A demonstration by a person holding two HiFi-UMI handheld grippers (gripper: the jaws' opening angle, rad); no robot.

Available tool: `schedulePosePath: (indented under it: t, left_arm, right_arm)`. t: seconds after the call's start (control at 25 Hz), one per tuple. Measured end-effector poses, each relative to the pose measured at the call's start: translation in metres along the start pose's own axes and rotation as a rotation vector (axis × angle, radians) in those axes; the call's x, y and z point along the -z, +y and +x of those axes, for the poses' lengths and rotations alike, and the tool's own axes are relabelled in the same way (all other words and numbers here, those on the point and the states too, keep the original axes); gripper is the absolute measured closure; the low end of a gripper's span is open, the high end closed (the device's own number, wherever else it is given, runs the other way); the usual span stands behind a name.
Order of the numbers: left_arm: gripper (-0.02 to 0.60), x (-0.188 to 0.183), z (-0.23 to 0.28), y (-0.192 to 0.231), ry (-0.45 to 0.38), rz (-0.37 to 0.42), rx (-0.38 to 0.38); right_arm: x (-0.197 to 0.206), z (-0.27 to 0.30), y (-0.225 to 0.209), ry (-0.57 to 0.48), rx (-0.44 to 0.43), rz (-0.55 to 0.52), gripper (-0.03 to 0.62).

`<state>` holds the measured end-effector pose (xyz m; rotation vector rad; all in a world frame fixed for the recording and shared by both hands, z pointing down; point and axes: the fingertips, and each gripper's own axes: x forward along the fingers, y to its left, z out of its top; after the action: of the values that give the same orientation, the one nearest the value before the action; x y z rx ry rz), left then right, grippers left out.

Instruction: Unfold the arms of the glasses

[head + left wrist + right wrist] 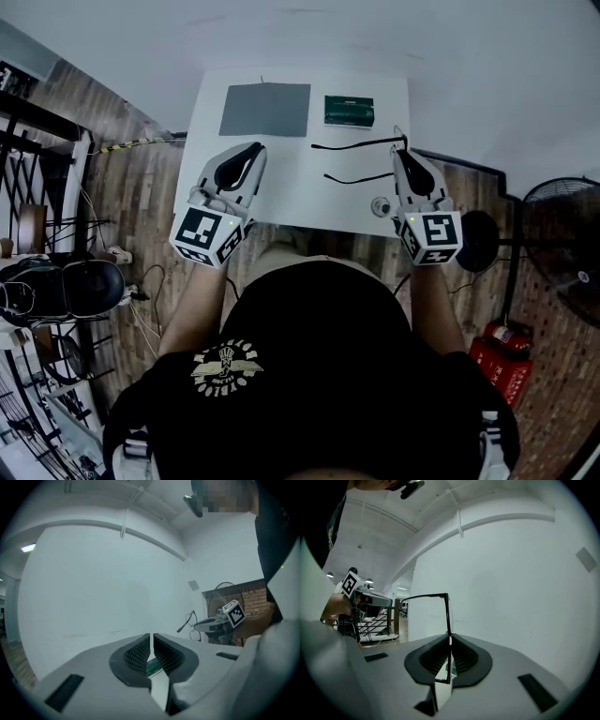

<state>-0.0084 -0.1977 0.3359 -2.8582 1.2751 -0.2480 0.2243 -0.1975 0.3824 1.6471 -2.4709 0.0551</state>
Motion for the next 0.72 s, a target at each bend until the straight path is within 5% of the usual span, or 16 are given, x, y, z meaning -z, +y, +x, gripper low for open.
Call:
schedulePosePath:
  t: [0.4, 0.72]
  left_arm:
    - [0.568, -0.011, -0.047, 0.064, -0.130, -0.048, -0.255]
    - [0.575, -0.008, -0.076, 0.085, -0.123, -0.048, -0.303]
  right_arm:
    - [-0.028, -0.013, -0.018, -0.071, 0.041, -0.003, 0.577]
    - [-0.046, -0.019, -0.020, -0.099, 0.043, -0.006, 0.579]
